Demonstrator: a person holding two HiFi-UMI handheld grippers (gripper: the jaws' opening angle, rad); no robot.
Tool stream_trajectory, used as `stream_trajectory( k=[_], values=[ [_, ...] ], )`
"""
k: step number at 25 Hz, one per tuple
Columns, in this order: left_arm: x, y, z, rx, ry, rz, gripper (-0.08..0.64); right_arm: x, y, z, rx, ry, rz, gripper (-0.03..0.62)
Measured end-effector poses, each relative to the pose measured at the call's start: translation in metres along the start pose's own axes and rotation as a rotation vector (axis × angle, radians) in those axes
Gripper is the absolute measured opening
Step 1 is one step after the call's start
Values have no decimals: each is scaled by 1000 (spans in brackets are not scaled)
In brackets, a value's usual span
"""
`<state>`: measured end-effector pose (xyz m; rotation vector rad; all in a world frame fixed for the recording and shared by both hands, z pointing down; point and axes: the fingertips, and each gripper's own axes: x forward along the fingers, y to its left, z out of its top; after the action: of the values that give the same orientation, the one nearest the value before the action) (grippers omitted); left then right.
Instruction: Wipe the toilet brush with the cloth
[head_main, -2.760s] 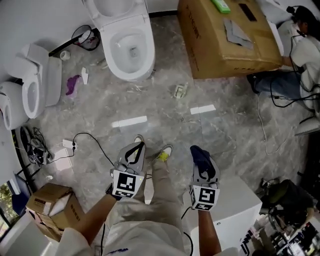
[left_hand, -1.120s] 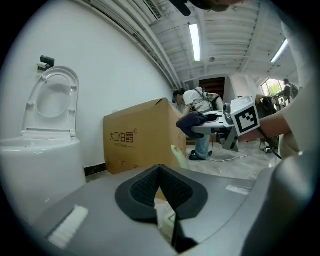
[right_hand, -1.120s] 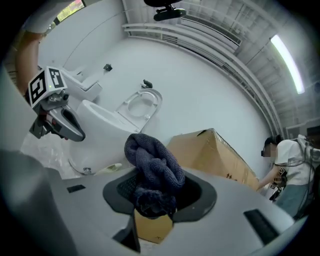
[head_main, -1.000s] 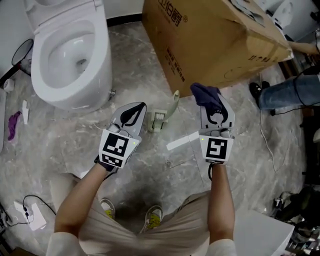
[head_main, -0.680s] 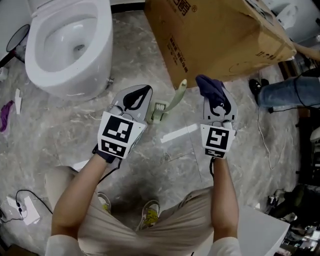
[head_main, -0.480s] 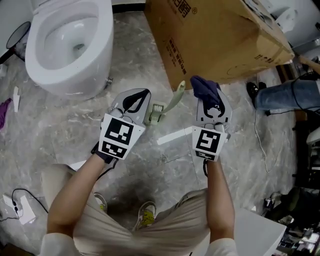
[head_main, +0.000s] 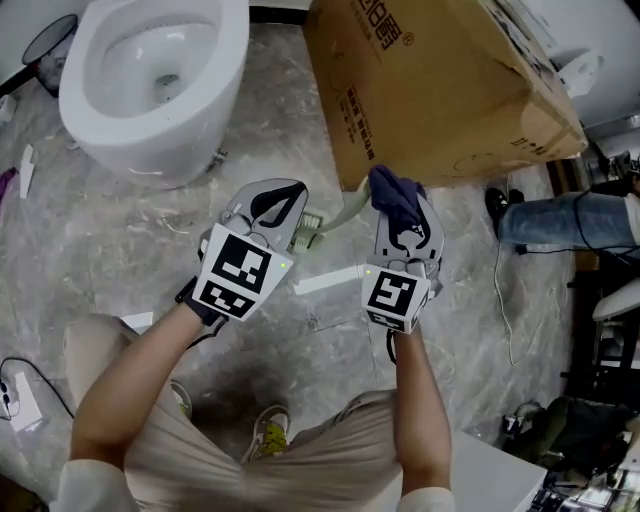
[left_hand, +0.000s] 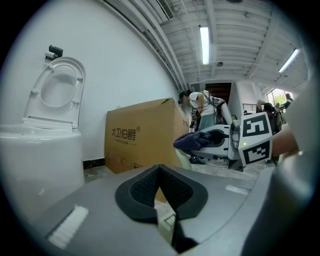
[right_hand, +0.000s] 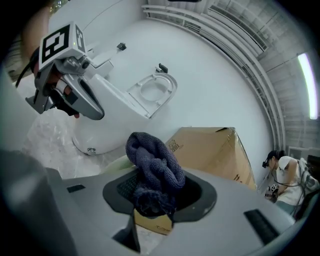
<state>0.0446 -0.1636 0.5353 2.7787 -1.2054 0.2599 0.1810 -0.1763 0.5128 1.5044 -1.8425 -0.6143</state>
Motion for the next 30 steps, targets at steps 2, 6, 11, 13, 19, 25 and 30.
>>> stream_trajectory(
  k=[2,6,11,13,19,25,30],
  values=[
    [-2,1,0,-3,-2,-1,0,0,5,-3,-9,15,16,156],
    [0,4,-3,-48,3,7,0,-2,15,-8,-23,40,59,156],
    [4,0,-1,-30,-1,-11,0,-7,26,-21,-64,84,91,156],
    [5,-2,-2,-29,1,-15,0,-10,33,-27,-80,103,116,156],
    [7,0,-8,-41,13,-21,0,-16,48,-39,-146,136,157,156],
    [7,1,-9,-19,21,-23,0,-17,28,-41,-122,153,85,155],
    [-1,19,-2,-34,-1,18,0,-13,-16,-25,-20,117,-34,155]
  ],
)
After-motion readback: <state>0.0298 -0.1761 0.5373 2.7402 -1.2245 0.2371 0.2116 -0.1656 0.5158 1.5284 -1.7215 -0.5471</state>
